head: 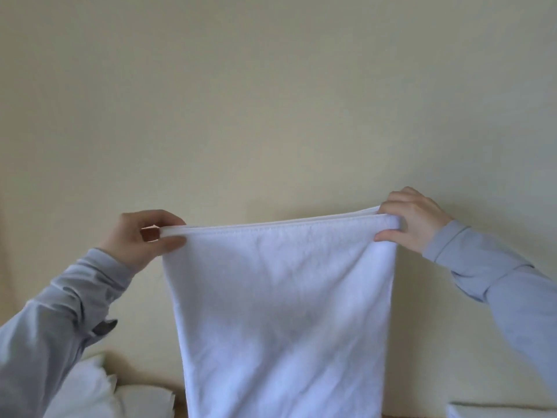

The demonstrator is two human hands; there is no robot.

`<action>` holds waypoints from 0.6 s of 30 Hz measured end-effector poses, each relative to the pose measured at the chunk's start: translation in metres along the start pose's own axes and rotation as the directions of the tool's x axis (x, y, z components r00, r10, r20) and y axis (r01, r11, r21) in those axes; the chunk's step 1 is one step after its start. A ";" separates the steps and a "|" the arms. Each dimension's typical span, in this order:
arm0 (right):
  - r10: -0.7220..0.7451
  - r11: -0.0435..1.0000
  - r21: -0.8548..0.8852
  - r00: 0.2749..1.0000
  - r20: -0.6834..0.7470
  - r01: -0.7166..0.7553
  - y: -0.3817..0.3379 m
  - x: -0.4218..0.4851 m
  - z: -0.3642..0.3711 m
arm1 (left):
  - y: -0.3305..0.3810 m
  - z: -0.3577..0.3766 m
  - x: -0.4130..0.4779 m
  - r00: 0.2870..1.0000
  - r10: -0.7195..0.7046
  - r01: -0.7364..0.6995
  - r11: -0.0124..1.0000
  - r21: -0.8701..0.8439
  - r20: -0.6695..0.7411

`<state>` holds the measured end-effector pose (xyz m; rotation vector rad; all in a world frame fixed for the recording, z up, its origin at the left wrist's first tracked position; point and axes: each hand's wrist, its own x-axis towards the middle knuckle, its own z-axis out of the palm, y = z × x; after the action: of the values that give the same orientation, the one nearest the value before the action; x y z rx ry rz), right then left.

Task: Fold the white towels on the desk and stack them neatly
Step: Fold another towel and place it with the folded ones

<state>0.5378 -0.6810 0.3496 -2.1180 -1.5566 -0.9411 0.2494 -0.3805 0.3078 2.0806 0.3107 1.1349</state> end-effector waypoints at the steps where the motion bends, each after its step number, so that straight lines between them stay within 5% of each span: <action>1: -0.008 1.000 -0.027 0.999 -0.043 0.007 0.004 0.000 -0.020 | 0.017 -0.001 0.012 1.000 0.022 -0.022 0.999 -0.036 -0.003; 5: -0.050 0.979 -0.206 0.983 -0.178 0.013 0.017 -0.002 -0.089 | 0.078 -0.004 0.049 0.990 0.136 -0.139 0.985 -0.105 -0.035; 12: -0.084 0.928 -0.373 0.975 -0.205 0.001 0.029 -0.020 -0.138 | 0.127 0.006 0.076 0.959 0.279 -0.282 0.956 -0.083 -0.042; 16: 0.040 0.946 -0.301 0.966 -0.256 -0.119 0.036 -0.026 -0.162 | 0.142 0.009 0.081 0.941 0.339 -0.339 0.938 -0.068 -0.017; 18: 0.134 0.959 -0.228 0.977 -0.166 -0.170 0.043 -0.026 -0.174 | 0.147 0.010 0.083 0.935 0.355 -0.354 0.934 -0.052 0.013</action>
<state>0.5200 -0.8222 0.4608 -2.2321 -1.2405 -1.2558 0.2871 -0.4456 0.4592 2.1583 -0.1110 1.3112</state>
